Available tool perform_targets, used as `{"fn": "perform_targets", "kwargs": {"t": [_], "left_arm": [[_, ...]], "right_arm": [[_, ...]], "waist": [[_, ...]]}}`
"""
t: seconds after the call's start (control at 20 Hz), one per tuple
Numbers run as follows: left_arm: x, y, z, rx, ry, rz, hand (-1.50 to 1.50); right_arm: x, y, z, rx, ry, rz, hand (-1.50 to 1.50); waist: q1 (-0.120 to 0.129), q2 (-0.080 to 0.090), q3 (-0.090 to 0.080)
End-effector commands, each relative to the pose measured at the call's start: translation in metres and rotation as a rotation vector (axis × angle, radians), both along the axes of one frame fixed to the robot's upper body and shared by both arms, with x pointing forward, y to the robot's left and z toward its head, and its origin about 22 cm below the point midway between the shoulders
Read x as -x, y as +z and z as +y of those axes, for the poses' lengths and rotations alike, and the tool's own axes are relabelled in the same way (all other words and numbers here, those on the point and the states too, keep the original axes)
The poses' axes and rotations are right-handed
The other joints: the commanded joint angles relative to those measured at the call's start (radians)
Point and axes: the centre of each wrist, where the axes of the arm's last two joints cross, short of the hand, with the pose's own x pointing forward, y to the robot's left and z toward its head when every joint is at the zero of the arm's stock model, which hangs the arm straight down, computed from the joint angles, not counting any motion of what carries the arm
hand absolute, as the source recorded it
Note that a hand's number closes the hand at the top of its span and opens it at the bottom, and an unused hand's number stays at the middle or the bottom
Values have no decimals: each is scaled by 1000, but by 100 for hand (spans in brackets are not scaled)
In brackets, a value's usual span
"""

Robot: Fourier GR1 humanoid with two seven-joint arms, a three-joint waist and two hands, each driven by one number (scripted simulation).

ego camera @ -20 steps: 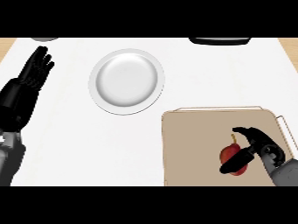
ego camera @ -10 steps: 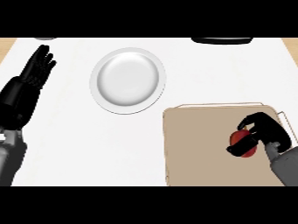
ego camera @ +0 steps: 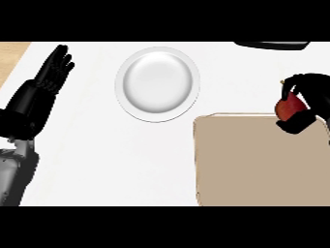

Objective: Pick the pear from the tray and place it in the plate

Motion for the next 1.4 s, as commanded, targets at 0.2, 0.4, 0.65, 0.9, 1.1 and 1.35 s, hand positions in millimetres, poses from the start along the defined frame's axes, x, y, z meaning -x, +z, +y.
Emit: {"fn": "perform_targets", "kwargs": {"t": [0.2,0.4,0.65,0.9,1.1,1.35], "left_arm": [[-11,14,0,-5,13,-11,0],[-3,-1,-12,7,1,11,0],[-3,4,23,8,38,33,0],[8,2,12,-7,55,35,0],[5,-11,6,4,56,38,0],[2,-19,26,-9,70,31,0]], "right_arm": [[-41,44,-6,-173,416,-239,150],[-58,49,2,-390,569,-269,150],[-81,52,51,-541,721,-218,150],[-103,56,78,-557,787,-190,150],[-109,50,145,-575,810,-162,150],[-112,50,189,-628,834,-89,150]], "waist": [[-21,-2,0],[-26,-8,-2],[-51,-22,-5],[-69,-27,-6],[-72,-27,-6],[-74,-23,-7]]}}
